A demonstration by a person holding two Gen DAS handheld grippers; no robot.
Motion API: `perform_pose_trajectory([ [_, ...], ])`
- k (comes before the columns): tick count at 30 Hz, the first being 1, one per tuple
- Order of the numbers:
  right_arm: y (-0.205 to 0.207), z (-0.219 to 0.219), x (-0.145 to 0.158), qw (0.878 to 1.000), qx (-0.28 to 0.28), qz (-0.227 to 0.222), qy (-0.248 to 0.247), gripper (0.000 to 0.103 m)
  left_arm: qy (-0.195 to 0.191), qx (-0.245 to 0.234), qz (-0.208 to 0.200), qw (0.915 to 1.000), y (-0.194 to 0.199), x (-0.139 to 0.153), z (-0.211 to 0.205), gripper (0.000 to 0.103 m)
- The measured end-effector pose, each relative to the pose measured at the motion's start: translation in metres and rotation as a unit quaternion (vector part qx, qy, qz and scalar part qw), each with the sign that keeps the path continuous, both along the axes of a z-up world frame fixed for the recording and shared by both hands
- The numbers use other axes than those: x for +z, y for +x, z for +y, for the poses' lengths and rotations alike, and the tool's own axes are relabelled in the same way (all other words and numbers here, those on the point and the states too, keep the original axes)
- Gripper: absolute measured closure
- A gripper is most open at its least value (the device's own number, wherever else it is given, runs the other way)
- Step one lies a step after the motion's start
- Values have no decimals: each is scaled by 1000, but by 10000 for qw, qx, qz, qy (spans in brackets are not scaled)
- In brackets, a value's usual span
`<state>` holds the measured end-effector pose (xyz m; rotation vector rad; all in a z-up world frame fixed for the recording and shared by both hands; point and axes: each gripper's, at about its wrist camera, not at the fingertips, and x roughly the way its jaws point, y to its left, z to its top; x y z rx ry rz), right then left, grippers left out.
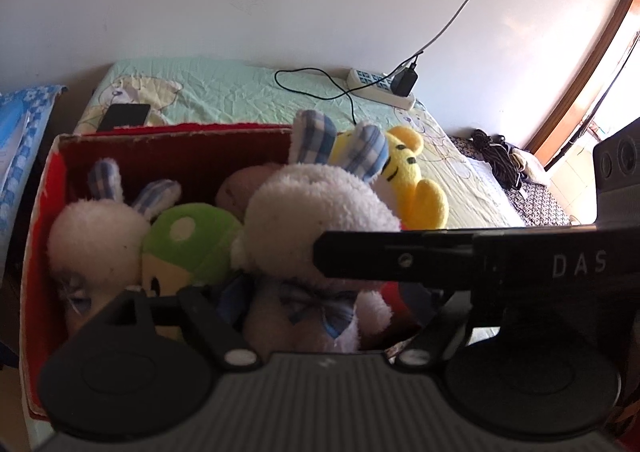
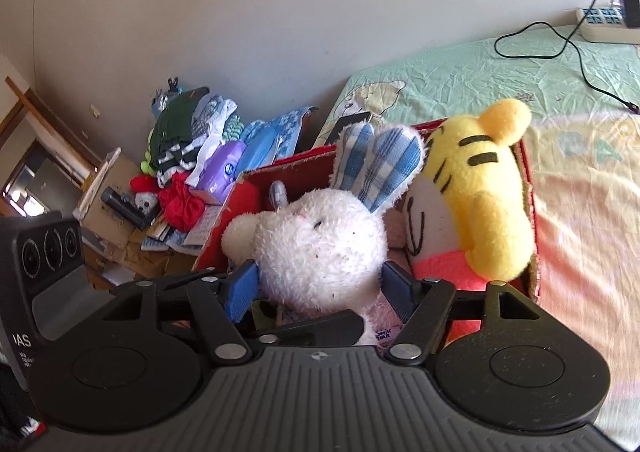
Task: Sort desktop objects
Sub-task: 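Lower the white bunny into the red box with the right tool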
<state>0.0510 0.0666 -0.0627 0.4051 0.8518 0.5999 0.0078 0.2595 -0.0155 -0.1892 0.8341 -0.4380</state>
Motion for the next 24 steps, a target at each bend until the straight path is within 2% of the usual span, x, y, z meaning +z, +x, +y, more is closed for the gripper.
perform_pose_trajectory([
  [4, -1, -13, 6, 9993, -322, -85, 195, 34, -48, 11, -122, 9999, -8, 9, 2, 19],
  [6, 2, -18, 7, 9983, -445, -8, 367, 48, -91, -8, -201, 9998, -11, 14, 2, 19],
  [8, 6, -19, 3, 9975, -444, 149, 531, 56, -87, -30, -258, 9996, -13, 17, 0, 19],
  [15, -6, -11, -3, 9984, -405, 207, 334, 58, -48, -121, -123, 9998, -11, 9, -7, 18],
  [21, -9, -21, -14, 9957, -529, 426, 635, 57, -5, -152, -32, 9999, -10, 6, -9, 17],
  [24, -12, -18, -11, 9962, -580, 339, 561, 54, 54, -157, -16, 9999, -10, 6, -10, 16],
])
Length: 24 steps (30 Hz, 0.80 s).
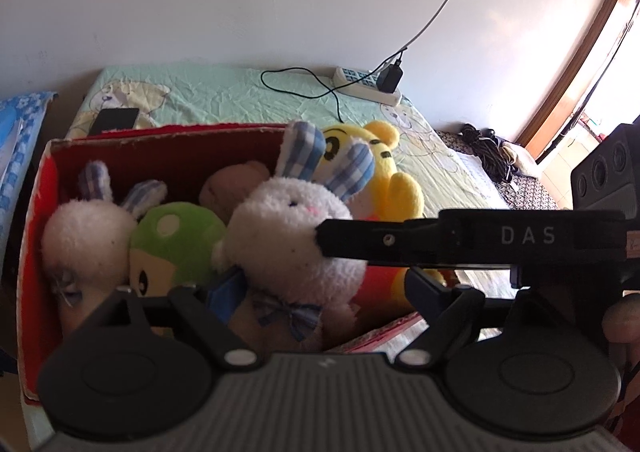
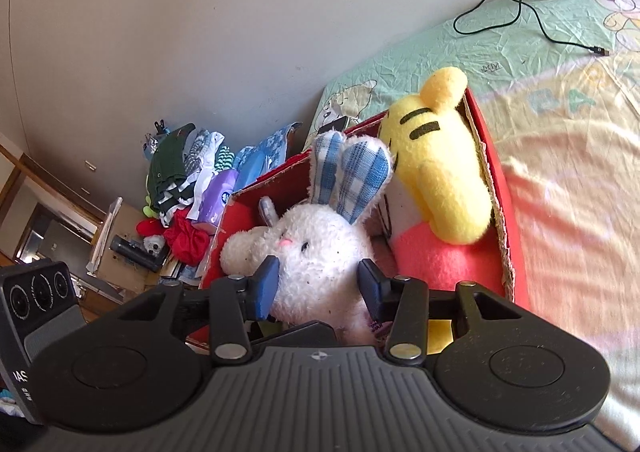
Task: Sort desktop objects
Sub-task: 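Lower the white bunny into the red box with the right tool, then open the right tool and pull it up out of the box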
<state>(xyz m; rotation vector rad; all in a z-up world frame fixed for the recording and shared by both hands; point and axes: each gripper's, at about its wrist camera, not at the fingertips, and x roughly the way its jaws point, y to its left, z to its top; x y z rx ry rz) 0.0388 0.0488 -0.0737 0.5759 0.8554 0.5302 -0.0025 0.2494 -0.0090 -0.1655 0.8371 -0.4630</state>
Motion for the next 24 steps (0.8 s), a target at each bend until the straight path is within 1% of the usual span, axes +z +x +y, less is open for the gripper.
perform_pose_trajectory([
  [2, -4, 0, 0, 10000, -62, -10, 19, 49, 85, 6, 15, 10000, -1, 0, -1, 15],
  [5, -9, -3, 1, 9998, -168, -13, 128, 49, 280, 62, 39, 9996, 1, 1, -1, 15],
  [8, -14, -5, 5, 9994, -337, -70, 86, 49, 483, 98, 91, 9987, 2, 3, -2, 15],
  [11, -21, -4, 8, 9988, -468, -144, -94, 49, 582, 156, 146, 9981, 1, 6, -3, 11],
  [16, -37, -4, 11, 9960, -693, -334, -460, 50, 1069, 424, 89, 9933, -4, 11, -10, 9],
  [19, -42, -9, 14, 9949, -798, -376, -498, 50, 1245, 566, 106, 9905, -9, 16, -13, 9],
  [24, -47, -16, 20, 9924, -933, -503, -625, 49, 1496, 788, -96, 9856, -18, 28, -20, 9],
])
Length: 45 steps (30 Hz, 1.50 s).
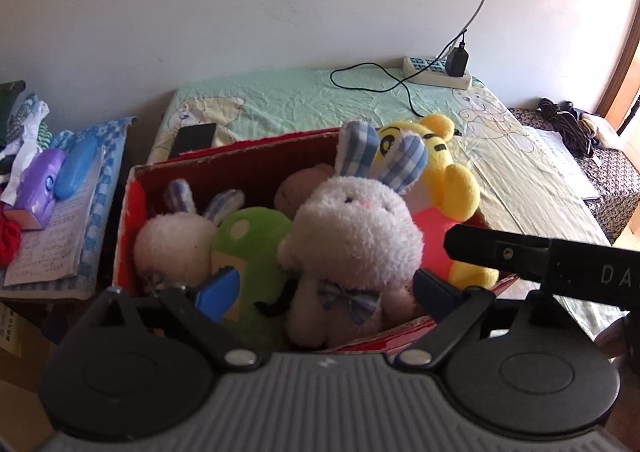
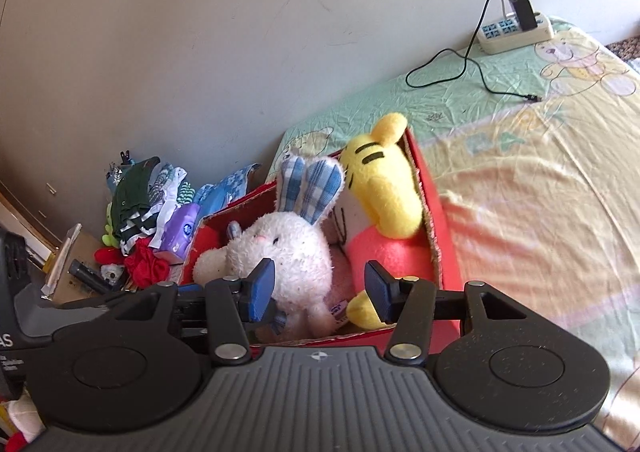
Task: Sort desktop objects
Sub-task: 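Open the right tool and pull it up out of the box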
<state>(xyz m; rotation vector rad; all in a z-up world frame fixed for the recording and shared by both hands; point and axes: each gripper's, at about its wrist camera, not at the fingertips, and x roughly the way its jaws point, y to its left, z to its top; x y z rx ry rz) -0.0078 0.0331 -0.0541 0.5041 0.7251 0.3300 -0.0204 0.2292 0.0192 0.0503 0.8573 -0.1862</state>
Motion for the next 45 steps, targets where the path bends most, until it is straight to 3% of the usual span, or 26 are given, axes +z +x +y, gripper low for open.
perform_pose_trajectory([
  [16, -20, -51, 7, 9994, 204, -60, -266, 49, 305, 469, 7, 9984, -30, 11, -67, 8],
  [28, -38, -101, -1, 9984, 316, 87, -456, 49, 375, 462, 269, 9979, -45, -7, -136, 8],
  [45, -52, -169, -30, 9927, -350, 615, -978, 49, 650, 356, 721, 9946, -35, -42, -211, 7],
])
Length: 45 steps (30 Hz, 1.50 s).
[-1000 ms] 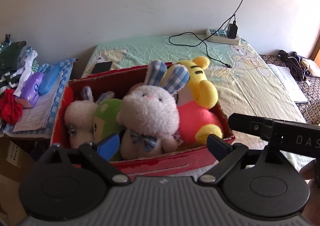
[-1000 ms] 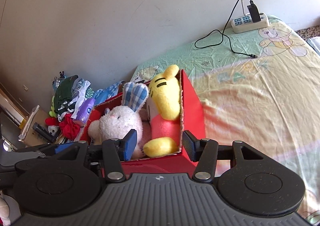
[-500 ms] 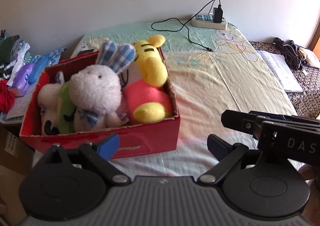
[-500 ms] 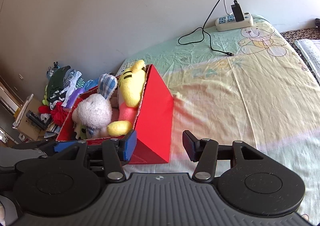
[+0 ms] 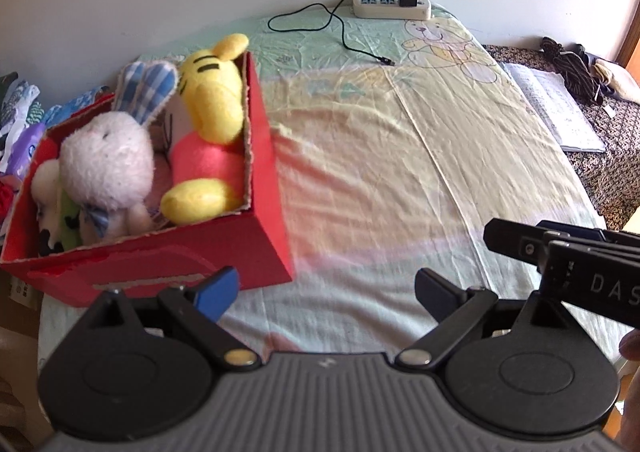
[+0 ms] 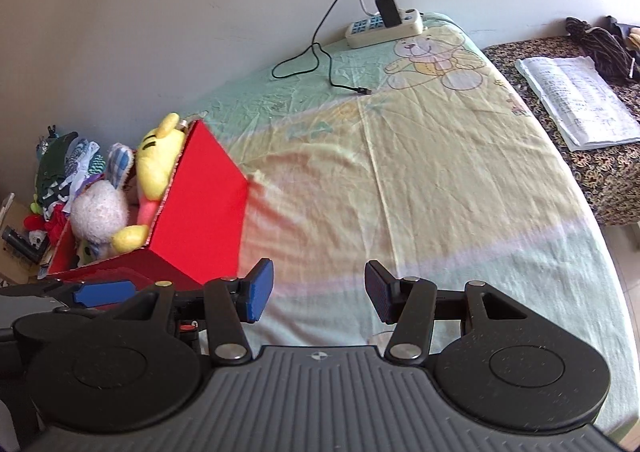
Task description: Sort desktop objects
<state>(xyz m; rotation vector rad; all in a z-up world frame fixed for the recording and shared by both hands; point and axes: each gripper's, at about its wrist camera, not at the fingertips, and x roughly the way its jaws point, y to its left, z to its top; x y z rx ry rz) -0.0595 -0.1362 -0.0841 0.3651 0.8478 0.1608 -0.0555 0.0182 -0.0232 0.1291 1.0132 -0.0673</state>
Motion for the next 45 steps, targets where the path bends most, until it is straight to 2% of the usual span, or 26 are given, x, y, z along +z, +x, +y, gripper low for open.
perform_pose_trajectory([
  [5, 2, -10, -11, 9993, -160, 256, -200, 49, 32, -70, 232, 9997, 5, -13, -14, 7],
  [12, 5, -18, -23, 9977, -308, 503, -322, 48, 55, 62, 436, 9990, 7, -27, -17, 7],
  [21, 8, -2, -23, 9972, -297, 476, -497, 47, 34, 118, 530, 9985, 5, -33, -6, 7],
  [30, 8, 37, -15, 9966, -352, 319, -667, 45, -41, 236, 740, 9970, -1, -39, 37, 4],
  [45, 6, 136, -12, 9958, -70, 354, -846, 45, -42, 566, 709, 9959, -11, -36, 129, 4],
])
